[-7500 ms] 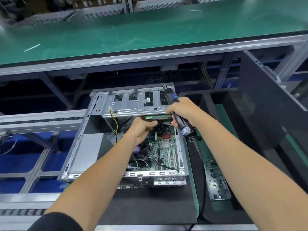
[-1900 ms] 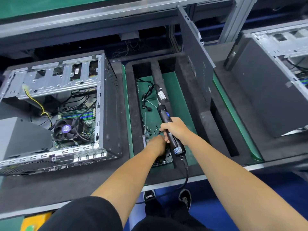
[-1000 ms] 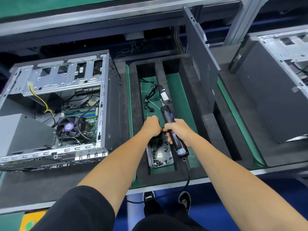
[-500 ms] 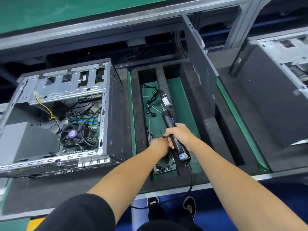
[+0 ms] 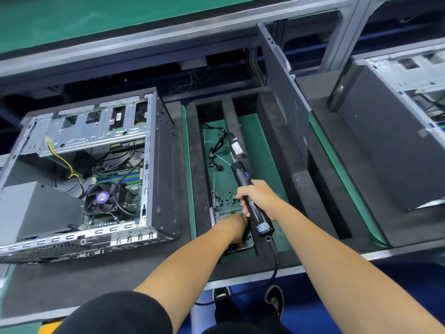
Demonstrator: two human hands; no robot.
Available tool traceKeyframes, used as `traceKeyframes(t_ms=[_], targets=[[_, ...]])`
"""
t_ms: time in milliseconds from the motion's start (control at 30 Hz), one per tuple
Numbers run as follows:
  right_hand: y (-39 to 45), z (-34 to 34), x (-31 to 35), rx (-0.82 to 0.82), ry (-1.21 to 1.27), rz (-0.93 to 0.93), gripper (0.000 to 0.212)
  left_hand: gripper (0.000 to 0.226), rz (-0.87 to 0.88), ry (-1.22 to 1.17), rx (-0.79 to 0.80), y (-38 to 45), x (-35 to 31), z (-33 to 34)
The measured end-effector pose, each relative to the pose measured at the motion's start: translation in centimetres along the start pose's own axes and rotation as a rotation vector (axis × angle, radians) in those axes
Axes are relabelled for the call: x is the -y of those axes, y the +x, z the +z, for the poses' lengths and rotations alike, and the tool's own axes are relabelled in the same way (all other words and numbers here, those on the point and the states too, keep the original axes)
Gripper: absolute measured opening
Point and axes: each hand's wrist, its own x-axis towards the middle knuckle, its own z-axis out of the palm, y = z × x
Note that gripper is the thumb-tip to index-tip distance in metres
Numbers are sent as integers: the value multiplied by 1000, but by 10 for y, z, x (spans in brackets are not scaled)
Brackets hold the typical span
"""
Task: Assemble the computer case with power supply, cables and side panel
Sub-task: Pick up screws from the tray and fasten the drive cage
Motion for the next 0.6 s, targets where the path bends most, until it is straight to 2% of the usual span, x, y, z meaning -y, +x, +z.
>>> traceKeyframes(t_ms=[100,267,367,600], targets=[[0,0,0,-4,-2,-1,12,52,4,17,17,0,-1,1],[-2,1,1,-5,-6,2,12,48,32,178,83,-2,-3,-3],[-2,1,1,-8,-12,-2,13,44,21,139,99,-2,-3,-3],[-3,2,2,-10,-17,0,13,49,59,68,17,-4,0,2]])
